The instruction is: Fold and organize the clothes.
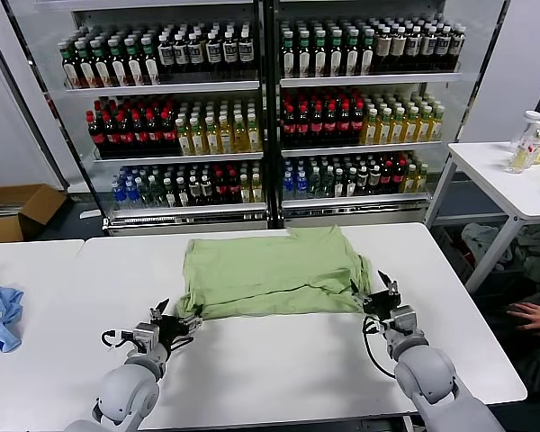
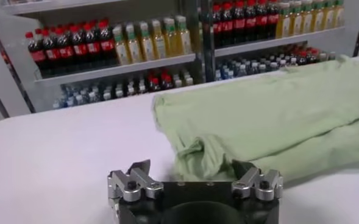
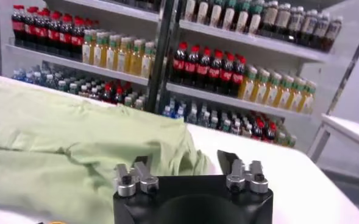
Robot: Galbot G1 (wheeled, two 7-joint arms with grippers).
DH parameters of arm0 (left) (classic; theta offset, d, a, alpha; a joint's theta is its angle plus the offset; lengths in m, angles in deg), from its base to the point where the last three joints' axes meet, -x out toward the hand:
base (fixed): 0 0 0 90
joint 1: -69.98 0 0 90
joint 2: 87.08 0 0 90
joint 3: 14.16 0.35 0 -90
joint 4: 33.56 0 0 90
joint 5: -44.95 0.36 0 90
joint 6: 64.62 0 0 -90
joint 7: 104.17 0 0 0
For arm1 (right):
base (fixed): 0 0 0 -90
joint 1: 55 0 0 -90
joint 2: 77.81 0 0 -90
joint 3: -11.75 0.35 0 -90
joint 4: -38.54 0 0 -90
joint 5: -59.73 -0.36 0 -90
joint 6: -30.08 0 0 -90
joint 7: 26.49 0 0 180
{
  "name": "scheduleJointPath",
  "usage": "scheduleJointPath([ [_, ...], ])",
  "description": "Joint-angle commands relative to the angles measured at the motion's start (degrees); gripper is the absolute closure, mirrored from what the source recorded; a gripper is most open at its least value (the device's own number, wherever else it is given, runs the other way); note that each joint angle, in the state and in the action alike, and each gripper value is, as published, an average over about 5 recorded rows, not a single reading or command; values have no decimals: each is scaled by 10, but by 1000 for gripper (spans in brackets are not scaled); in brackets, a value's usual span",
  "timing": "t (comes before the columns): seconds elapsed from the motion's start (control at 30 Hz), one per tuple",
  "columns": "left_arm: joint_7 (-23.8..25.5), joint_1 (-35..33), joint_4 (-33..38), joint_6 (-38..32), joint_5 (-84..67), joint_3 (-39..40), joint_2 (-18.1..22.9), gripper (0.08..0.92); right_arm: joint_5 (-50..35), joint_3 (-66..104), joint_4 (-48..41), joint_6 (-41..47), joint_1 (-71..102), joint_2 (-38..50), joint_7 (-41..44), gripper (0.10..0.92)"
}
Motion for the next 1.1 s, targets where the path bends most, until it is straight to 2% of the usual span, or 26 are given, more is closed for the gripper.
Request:
scheduleJointPath([
  [0.03, -3, 0, -14, 15, -8, 0, 1, 179, -43, 12, 6, 37, 23, -3, -4, 205],
  [0.23, -8, 12, -33, 29, -20, 8, 2, 177, -66, 2, -5, 47, 13, -10, -12, 202],
  [0.37, -4, 10, -25, 32, -36, 6, -1, 218, -75, -7, -8, 48, 11, -8, -12, 261],
  [0.63, 19, 2, -8, 37, -78, 3, -6, 450, -87, -16, -6, 46, 10, -5, -9, 501],
  [0.93, 15, -30, 32, 61, -150, -23, -9, 718, -91, -8, 29, 43, 34, 12, -14, 769],
  [1.03, 15, -53, 56, 62, -155, -32, -9, 805, -89, 0, 56, 42, 57, 22, -15, 841],
  [1.1, 14, -73, 73, 63, -156, -38, -9, 860, -88, 9, 78, 42, 78, 31, -15, 862],
])
